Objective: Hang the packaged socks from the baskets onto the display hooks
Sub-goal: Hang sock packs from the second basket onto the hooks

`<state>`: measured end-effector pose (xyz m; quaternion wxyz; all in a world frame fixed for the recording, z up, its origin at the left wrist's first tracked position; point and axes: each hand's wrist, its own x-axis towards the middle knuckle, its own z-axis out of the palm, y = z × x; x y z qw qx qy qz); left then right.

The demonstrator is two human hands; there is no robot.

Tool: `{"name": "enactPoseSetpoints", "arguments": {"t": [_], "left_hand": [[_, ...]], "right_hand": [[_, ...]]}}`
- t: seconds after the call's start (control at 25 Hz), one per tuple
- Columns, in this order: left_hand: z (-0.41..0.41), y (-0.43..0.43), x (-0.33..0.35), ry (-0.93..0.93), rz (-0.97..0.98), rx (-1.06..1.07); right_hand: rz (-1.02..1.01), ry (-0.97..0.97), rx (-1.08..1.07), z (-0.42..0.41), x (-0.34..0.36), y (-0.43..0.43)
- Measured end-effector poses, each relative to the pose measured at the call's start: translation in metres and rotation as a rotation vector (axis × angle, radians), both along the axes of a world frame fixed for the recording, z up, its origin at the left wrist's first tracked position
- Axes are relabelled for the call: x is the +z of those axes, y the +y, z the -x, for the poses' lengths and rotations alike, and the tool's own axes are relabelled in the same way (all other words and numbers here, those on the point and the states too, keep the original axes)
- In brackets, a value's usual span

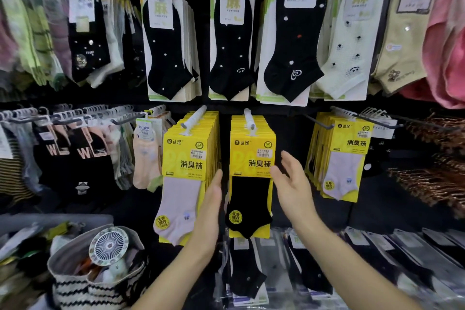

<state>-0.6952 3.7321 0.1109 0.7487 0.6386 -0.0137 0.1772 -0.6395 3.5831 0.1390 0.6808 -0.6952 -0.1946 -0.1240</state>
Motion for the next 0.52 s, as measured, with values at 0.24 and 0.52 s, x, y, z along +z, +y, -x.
{"name": "enactPoseSetpoints", "arguments": {"t": [0.24, 0.52], "left_hand": [[0.012, 0.072, 0.013, -0.387, -0.060, 0.654], [-0.031, 0.106, -0.008, 0.069, 0.196, 0.279]], "right_hand": [[0.188, 0.142, 0.225, 0.015, -0.024, 0.066], [-0.067, 0.585, 0.295, -0.005, -0.019, 0.142]]}}
